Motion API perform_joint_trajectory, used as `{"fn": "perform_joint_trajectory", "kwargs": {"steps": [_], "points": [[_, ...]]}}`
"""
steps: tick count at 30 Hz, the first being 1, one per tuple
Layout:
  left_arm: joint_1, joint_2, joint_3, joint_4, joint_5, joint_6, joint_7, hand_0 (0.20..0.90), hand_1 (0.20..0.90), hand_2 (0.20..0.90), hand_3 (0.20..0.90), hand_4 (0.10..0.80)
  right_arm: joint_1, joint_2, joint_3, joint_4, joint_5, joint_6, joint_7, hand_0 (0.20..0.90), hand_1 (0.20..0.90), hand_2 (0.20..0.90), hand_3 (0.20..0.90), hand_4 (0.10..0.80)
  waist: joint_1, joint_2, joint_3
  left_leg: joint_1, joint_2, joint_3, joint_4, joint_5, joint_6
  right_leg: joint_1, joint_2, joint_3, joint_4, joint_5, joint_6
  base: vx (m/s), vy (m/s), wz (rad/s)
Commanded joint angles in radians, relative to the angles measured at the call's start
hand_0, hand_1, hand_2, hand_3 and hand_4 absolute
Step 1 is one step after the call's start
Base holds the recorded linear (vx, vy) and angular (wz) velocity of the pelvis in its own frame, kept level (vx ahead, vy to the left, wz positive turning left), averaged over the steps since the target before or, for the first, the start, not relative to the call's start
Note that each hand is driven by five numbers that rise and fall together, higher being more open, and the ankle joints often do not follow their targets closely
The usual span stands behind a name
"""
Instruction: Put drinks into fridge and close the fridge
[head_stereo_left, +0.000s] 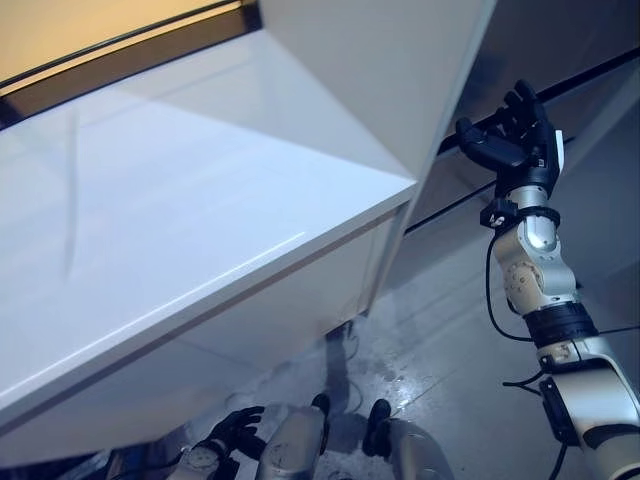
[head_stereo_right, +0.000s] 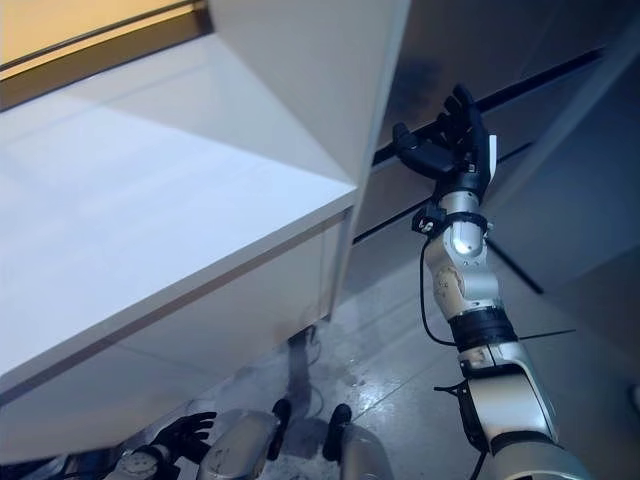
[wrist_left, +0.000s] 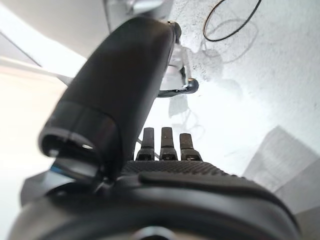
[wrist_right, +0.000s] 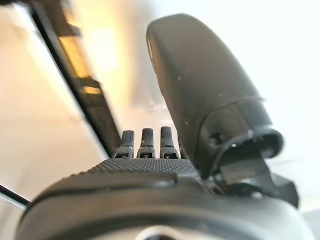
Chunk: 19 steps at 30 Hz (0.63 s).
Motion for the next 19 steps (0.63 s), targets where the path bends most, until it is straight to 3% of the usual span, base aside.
{"fn": "perform_joint_trajectory", "kwargs": {"steps": [1,8,14,19], "points": [[0.011,0.002,0.009,-0.024,0.006,-0.019,-0.027,0.900,0.900,0.900,0.900,0.800,0.071,-0.069,-0.086,-0.083,-0.057,-0.039,0.017,0.900,0.900,0.900,0.900,0.800,-0.055,-0.008,-0.152,0.067,-0.032,0.057,-0.082,-0.037,0.044,0.108,-0.004,0.089,-0.115,-0.013,0.065,-0.098,-0.114,-0.43],[0.027,-0.038,0.044,-0.047,-0.045,-0.018,-0.044,0.900,0.900,0.900,0.900,0.800,0.393,0.027,-0.176,-0.088,-0.027,-0.074,0.096,0.900,0.900,0.900,0.900,0.800,-0.124,0.008,-0.208,0.139,-0.005,0.114,-0.203,0.010,0.027,0.150,0.026,0.100,-0.179,0.003,0.076,-0.093,-0.066,-0.30],[0.031,-0.073,0.071,-0.035,-0.098,0.004,-0.042,0.900,0.900,0.900,0.900,0.800,0.550,0.092,-0.156,0.015,-0.144,-0.068,0.191,0.900,0.900,0.900,0.900,0.800,-0.157,0.012,-0.219,0.166,0.004,0.145,-0.230,0.021,0.014,0.177,0.033,0.089,-0.220,0.015,0.079,-0.087,-0.001,-0.14],[0.043,-0.078,0.124,0.014,-0.129,0.010,-0.032,0.900,0.900,0.900,0.900,0.800,0.636,0.147,-0.095,0.210,-0.169,0.071,0.304,0.900,0.900,0.900,0.900,0.800,-0.164,0.008,-0.221,0.168,0.006,0.154,-0.225,0.019,0.009,0.185,0.034,0.078,-0.222,0.008,0.075,-0.065,0.010,-0.06]]}}
